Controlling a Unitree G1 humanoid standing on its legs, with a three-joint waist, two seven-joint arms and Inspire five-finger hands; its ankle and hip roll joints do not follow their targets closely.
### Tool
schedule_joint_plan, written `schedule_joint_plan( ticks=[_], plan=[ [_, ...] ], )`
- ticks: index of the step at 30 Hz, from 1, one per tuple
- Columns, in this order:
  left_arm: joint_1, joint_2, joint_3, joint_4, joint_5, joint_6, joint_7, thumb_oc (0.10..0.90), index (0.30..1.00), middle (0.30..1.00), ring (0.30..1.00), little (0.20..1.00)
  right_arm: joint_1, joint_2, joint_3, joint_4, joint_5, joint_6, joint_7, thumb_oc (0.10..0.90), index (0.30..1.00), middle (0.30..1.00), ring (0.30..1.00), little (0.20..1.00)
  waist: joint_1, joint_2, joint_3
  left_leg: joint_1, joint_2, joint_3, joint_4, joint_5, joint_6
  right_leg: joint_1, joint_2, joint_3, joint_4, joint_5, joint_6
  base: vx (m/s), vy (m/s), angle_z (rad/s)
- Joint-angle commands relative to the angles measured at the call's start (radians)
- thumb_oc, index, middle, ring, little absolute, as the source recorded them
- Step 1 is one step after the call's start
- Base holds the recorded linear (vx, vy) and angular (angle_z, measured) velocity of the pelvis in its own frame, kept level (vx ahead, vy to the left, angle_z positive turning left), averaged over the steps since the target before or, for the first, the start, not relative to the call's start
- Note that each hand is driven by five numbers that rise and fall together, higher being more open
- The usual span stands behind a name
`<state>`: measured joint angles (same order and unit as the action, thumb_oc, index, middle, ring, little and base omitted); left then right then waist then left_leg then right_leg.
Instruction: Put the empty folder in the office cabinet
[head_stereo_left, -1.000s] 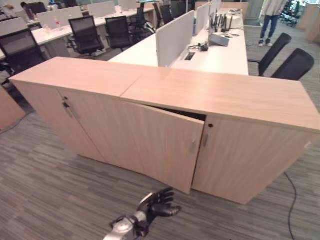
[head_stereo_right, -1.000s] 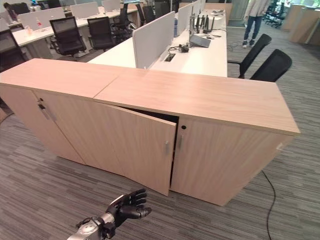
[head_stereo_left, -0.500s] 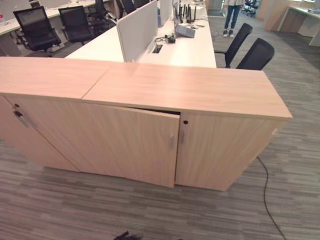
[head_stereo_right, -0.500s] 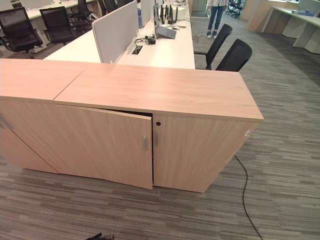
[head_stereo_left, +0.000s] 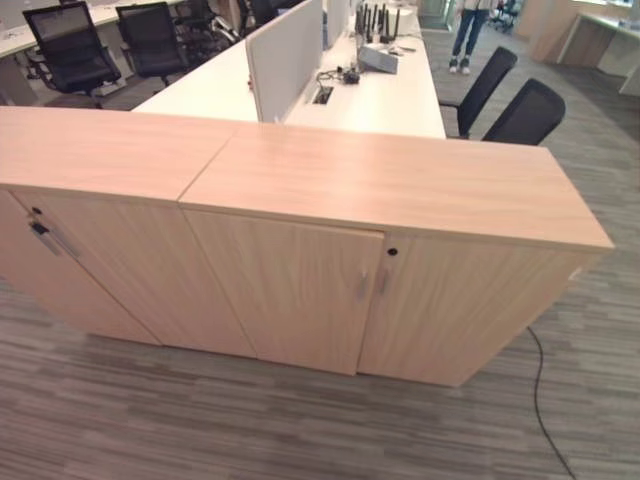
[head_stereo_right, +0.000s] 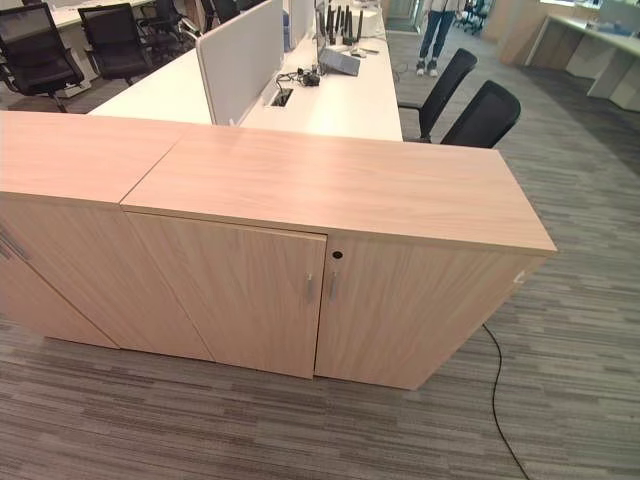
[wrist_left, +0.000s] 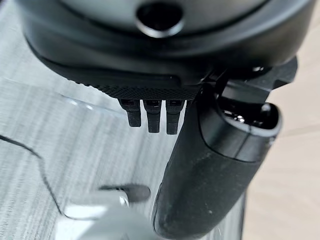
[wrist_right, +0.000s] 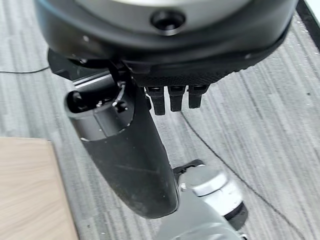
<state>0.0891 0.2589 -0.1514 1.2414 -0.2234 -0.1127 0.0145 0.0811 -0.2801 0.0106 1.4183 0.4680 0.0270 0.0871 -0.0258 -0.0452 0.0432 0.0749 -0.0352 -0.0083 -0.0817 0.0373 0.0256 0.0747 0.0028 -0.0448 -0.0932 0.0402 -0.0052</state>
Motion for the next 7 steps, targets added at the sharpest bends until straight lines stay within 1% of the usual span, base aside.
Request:
schedule_joint_plan(
  ticks=[1,4,6,7],
  plan=[
    [-0.073,-0.005,0.017,-0.009,-0.014,-0.068,0.006,0.8,0.9,0.9,0.9,0.9,-0.038,-0.032,0.029,0.048,-0.052,-0.02,-0.021,0.8,0.9,0.9,0.9,0.9,-0.005,-0.003,-0.041,-0.02,-0.005,0.009,-0.006,-0.105,-0.035,-0.008,-0.029,-0.07,0.006,-0.075,0.104,0.02,0.033,-0.03],
    [-0.109,-0.015,-0.028,-0.033,-0.019,-0.069,-0.005,0.8,0.9,0.9,0.9,0.9,-0.052,-0.033,0.044,0.047,-0.066,-0.014,-0.022,0.8,0.9,0.9,0.9,0.9,-0.016,0.003,-0.054,-0.012,-0.005,0.019,-0.006,-0.111,-0.032,-0.002,-0.033,-0.061,0.006,-0.076,0.106,0.03,0.043,-0.01],
    [-0.133,-0.019,-0.07,-0.059,-0.019,-0.069,-0.026,0.8,0.9,0.9,0.9,0.9,-0.061,-0.03,0.055,0.042,-0.078,-0.012,-0.023,0.8,0.9,0.9,0.9,0.9,-0.027,0.012,-0.064,-0.006,-0.005,0.026,-0.006,-0.117,-0.029,0.001,-0.035,-0.054,0.006,-0.075,0.108,0.03,0.065,-0.04],
    [-0.136,-0.019,-0.076,-0.069,-0.023,-0.068,-0.031,0.8,0.9,0.9,0.9,0.9,-0.063,-0.031,0.057,0.041,-0.085,-0.01,-0.023,0.8,0.9,0.9,0.9,0.9,-0.03,0.015,-0.067,-0.006,-0.006,0.028,-0.006,-0.119,-0.028,-0.001,-0.036,-0.05,0.006,-0.075,0.109,0.02,0.075,-0.04]
  ],
)
